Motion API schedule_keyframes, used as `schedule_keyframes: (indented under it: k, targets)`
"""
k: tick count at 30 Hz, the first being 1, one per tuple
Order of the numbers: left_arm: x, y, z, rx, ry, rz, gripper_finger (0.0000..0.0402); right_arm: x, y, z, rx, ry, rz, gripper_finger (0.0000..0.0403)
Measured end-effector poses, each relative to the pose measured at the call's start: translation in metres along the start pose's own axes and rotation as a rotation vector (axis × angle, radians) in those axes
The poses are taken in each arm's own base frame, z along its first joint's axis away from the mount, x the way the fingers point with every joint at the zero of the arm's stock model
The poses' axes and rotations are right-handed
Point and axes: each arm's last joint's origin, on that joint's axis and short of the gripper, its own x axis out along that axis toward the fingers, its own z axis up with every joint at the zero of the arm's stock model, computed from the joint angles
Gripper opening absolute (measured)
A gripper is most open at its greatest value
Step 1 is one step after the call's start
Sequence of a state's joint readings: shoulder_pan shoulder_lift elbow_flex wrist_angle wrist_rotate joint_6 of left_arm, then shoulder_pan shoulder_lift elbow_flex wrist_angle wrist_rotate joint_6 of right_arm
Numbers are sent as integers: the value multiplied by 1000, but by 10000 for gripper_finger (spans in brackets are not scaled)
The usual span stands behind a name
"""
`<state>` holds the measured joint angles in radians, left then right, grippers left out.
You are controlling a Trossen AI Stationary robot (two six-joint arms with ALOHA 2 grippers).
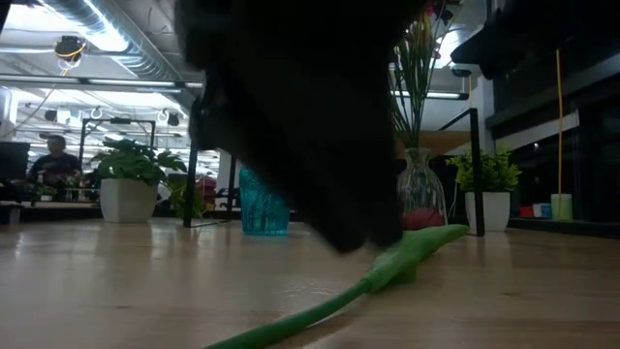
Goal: Pick and place flowers into a vace then onto a shelf
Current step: Put the red flower into the transparent vase
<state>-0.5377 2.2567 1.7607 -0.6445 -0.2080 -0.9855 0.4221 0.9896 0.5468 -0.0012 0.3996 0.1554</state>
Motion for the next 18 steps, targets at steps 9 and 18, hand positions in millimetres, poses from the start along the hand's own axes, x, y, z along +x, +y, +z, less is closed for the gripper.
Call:
schedule_keyframes:
  k: [9,18]
  targets:
    - [18,5,-5,9,14,55,97,1,0,1,6,-11,2,19]
    - [22,15,-14,-25,75,166,89,1,0,1,7,-14,3,19]
